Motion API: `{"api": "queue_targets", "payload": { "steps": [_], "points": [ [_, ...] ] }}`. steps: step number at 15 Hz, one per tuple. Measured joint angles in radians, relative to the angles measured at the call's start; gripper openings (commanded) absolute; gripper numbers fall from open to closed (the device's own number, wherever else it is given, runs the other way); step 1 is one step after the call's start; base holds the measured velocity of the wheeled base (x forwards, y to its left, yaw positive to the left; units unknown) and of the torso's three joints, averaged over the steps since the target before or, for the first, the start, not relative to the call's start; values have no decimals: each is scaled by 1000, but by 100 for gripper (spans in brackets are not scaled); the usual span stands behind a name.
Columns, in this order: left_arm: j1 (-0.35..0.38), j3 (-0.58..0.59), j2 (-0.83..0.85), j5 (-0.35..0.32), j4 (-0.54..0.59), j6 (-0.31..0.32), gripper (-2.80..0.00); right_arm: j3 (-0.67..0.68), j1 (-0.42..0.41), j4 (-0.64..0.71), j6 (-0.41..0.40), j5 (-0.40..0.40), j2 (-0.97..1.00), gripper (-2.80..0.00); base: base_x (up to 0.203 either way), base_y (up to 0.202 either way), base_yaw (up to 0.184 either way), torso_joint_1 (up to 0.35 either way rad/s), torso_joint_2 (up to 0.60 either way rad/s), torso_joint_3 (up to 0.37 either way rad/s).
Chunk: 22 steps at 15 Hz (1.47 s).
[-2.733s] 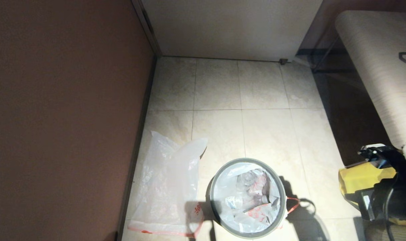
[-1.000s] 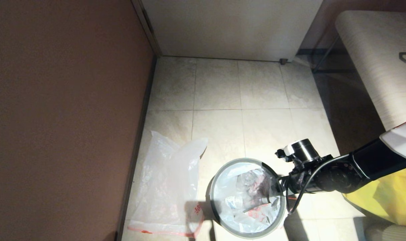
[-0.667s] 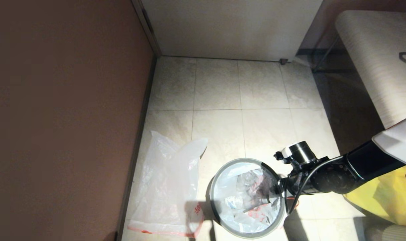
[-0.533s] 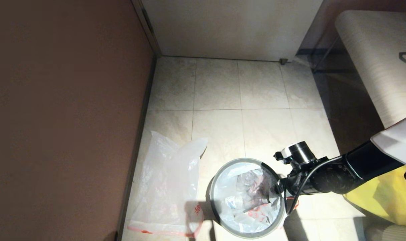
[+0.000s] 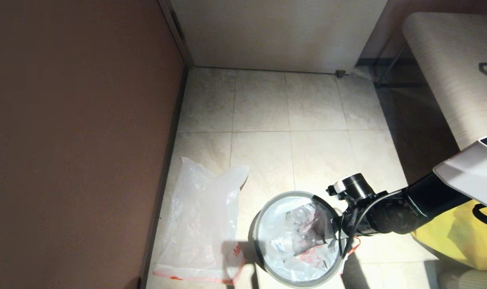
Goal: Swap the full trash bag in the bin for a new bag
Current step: Place the trash can ring on the floor
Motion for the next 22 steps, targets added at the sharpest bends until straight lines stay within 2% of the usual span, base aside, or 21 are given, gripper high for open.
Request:
{"api": "queue_targets", "payload": {
  "steps": [12,16,22],
  "points": [
    [0,0,0,0,-1,-1,-280,85,50,34,11,-28,-142,-280,0,0,0,0,0,0],
    [0,0,0,0,-1,0,-280,92,90,149,105,-24,-243,-280,0,0,0,0,0,0],
    [0,0,0,0,-1,0,-280,72,140,326,194,0,-410,-280,0,0,0,0,0,0]
  ]
}}
